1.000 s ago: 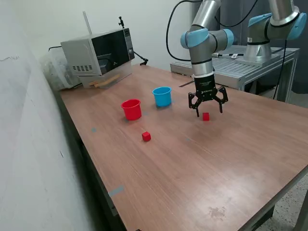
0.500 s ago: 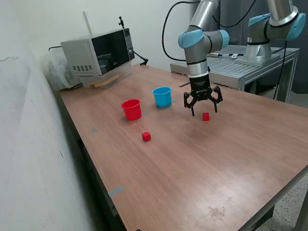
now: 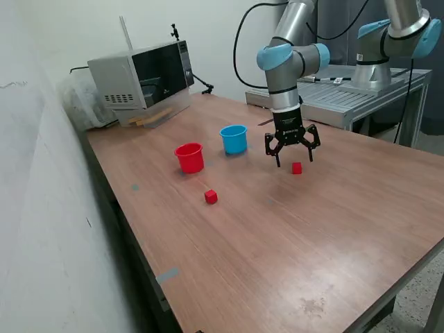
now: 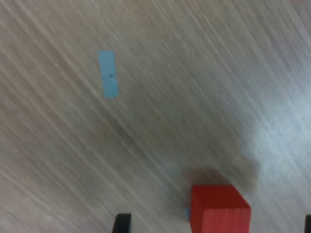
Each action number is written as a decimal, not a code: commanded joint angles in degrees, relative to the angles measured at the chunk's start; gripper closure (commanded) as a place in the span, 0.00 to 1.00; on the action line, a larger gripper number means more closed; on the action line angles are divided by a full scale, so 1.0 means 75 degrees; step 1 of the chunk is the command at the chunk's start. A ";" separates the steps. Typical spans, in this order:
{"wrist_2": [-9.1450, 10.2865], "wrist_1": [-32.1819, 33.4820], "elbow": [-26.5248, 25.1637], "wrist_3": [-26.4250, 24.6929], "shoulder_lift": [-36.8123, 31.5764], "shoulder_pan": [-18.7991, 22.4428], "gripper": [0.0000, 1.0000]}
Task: Place red objects in the red bin, and blue objects in the blue bin.
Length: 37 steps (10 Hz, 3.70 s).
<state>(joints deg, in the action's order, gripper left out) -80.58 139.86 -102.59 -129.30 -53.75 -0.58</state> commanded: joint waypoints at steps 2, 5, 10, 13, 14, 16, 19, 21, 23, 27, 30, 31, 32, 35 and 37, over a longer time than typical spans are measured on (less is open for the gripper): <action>0.0010 -0.0015 -0.0009 0.0001 -0.0005 0.0007 1.00; -0.0013 -0.0015 0.0002 0.0013 -0.0005 0.0007 1.00; -0.0622 -0.0027 0.0096 0.0083 -0.0192 -0.0063 1.00; -0.0623 -0.0108 0.0902 -0.0663 -0.0626 -0.0367 1.00; -0.0739 -0.0132 0.1137 -0.0991 -0.0626 -0.0577 1.00; -0.0775 -0.0854 0.1617 -0.1684 -0.0510 -0.0929 1.00; -0.1206 -0.1011 0.2251 -0.2014 0.0029 -0.1351 1.00; -0.1255 -0.1011 0.2964 -0.2154 0.0543 -0.1679 1.00; -0.1348 -0.1011 0.3329 -0.2295 0.0639 -0.1833 1.00; -0.1711 -0.0999 0.3694 -0.2378 0.0814 -0.1915 1.00; -0.1748 -0.0988 0.3787 -0.2389 0.0966 -0.1904 1.00; -0.1748 -0.0987 0.3869 -0.2401 0.1037 -0.1903 1.00; -0.1736 -0.0987 0.3893 -0.2413 0.1061 -0.1903 1.00; -0.1747 -0.0976 0.4010 -0.2436 0.1178 -0.1880 0.00; -0.1748 -0.0976 0.4010 -0.2645 0.1190 -0.1892 0.00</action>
<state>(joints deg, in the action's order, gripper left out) -93.64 132.52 -72.79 -147.75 -45.20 -14.77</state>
